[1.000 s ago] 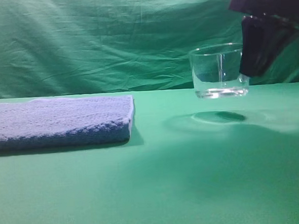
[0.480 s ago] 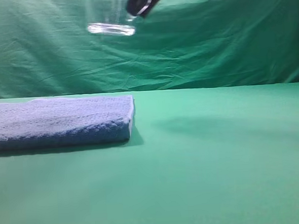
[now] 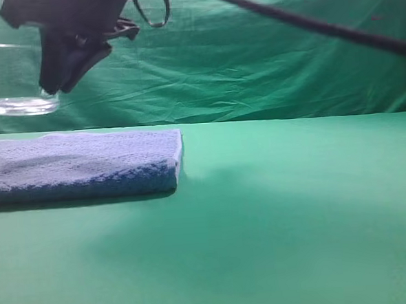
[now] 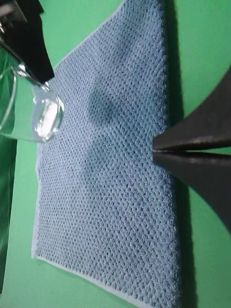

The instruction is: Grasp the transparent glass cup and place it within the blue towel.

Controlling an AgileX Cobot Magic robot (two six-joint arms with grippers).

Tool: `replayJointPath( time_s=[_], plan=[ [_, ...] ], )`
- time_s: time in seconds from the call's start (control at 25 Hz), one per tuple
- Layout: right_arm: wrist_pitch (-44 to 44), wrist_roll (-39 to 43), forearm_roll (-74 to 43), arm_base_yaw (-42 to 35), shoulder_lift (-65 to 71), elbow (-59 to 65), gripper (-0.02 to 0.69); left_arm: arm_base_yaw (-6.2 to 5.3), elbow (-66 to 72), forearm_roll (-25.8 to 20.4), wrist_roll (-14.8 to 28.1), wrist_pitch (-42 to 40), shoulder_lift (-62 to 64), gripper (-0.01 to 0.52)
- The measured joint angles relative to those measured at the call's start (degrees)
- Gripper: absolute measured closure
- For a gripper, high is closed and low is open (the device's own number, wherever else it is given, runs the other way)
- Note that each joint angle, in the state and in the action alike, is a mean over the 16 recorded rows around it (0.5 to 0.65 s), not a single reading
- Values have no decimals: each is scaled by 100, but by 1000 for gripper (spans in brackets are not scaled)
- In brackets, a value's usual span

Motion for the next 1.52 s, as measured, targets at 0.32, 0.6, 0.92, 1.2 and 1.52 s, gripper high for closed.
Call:
replayJointPath(
  time_s=[0.32, 0.6, 0.92, 1.2, 1.52],
  plan=[
    [559, 456, -127, 1, -264, -48, 254, 0, 0, 0, 0, 0, 0, 514],
    [1710, 1224, -277, -69, -1104, -44, 388, 0, 0, 0, 0, 0, 0, 514],
    [2488, 1787, -385, -150, -2512, 602, 642, 0, 0, 0, 0, 0, 0, 514],
    [1884, 1887, -341, -163, -4168, 2351, 665, 0, 0, 0, 0, 0, 0, 514],
    [338, 1847, -122, -163, -6289, 5084, 665, 0, 0, 0, 0, 0, 0, 514]
  ],
)
